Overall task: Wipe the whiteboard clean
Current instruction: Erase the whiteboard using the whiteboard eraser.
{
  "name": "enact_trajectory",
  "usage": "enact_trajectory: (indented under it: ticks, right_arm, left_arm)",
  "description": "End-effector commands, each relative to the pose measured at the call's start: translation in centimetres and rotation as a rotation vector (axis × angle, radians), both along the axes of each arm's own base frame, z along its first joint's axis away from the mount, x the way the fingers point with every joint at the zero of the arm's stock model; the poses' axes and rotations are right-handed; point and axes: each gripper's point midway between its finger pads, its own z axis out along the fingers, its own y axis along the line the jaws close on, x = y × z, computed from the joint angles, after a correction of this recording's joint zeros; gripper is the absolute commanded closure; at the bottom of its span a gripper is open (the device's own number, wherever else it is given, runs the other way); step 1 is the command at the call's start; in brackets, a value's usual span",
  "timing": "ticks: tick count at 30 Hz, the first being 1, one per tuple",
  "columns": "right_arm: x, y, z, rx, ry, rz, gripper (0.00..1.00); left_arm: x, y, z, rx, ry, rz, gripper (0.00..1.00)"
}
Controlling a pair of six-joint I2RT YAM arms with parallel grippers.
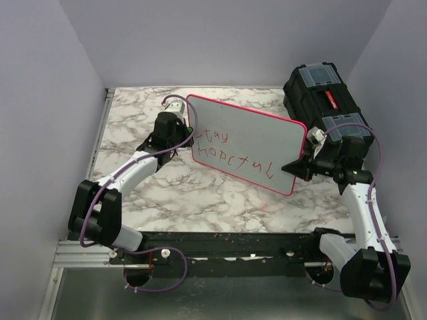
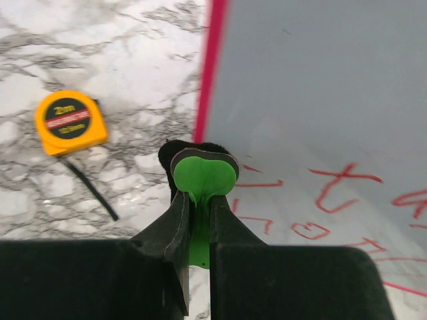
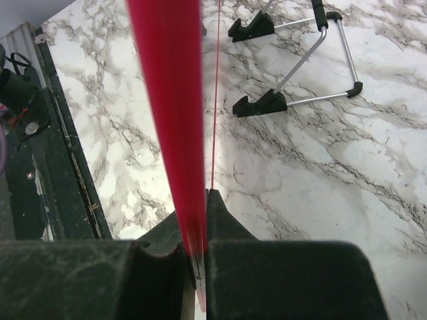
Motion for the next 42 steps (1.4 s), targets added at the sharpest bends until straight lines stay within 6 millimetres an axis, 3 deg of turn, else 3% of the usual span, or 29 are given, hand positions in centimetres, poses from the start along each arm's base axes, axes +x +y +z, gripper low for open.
enact_trajectory:
  ticks: [1, 4, 12, 21, 23, 28, 31, 34, 42]
  right_arm:
    - [-0.8, 1.1, 2.1, 0.046, -0.081, 0.089, 1.0]
    - [-0.8, 1.1, 2.1, 0.046, -0.081, 0.089, 1.0]
    - [-0.7, 1.0, 1.9, 0.045, -0.074, 0.087, 1.0]
    - [-0.8, 1.0, 2.0, 0.045, -0.079, 0.087, 0.99]
    - [-0.9, 1.1, 2.1, 0.045, -0.083, 0.09, 1.0]
    - [-0.9, 1.1, 2.2, 0.045, -0.086, 0.091, 1.0]
    - [-0.9, 1.1, 2.1, 0.047, -0.083, 0.094, 1.0]
    - [-0.9, 1.1, 2.1, 0.047, -0.081, 0.093, 1.0]
    - [-0.9, 1.1, 2.1, 0.043, -0.086, 0.09, 1.0]
  left_arm:
    - [1.8, 2.7, 1.8, 0.047, -0.051, 0.103, 1.0]
    - [1.9, 2.2, 1.7, 0.026, -0.048, 0.095, 1.0]
    - [0.2, -2.3, 1.5, 0.029, -0.059, 0.015, 1.0]
    - [1.6, -1.4, 3.8, 0.087, -0.105, 0.054, 1.0]
    - [1.6, -1.2, 2.9, 0.1, -0.091, 0.056, 1.0]
    - [0.3, -1.3, -1.5, 0.093, 0.0, 0.048, 1.0]
    - [-0.2, -1.5, -2.4, 0.085, 0.015, 0.042, 1.0]
    - [-0.1, -1.7, -1.4, 0.082, 0.0, 0.037, 1.0]
    - [1.7, -1.9, 5.1, 0.1, -0.102, 0.028, 1.0]
